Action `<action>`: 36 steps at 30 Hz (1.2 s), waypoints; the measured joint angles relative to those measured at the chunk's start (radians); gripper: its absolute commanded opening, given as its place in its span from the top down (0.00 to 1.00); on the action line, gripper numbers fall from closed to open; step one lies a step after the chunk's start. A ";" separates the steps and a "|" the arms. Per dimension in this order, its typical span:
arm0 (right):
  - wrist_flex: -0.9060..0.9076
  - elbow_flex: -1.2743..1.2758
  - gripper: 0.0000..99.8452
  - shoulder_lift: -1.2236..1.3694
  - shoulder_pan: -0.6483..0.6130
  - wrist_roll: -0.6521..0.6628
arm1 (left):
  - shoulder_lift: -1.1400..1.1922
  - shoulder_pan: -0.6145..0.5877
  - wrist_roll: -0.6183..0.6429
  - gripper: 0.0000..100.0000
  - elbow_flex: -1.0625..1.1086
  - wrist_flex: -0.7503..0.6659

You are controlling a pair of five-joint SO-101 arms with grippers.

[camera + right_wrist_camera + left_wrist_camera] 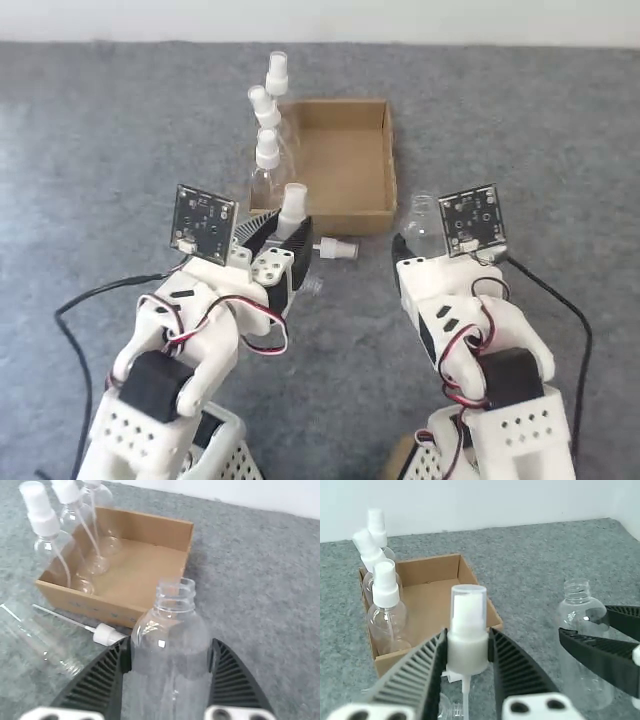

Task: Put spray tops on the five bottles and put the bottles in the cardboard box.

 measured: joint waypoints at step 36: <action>-0.278 0.229 0.88 0.002 -0.178 0.026 | -0.476 -0.207 0.098 0.99 0.094 0.000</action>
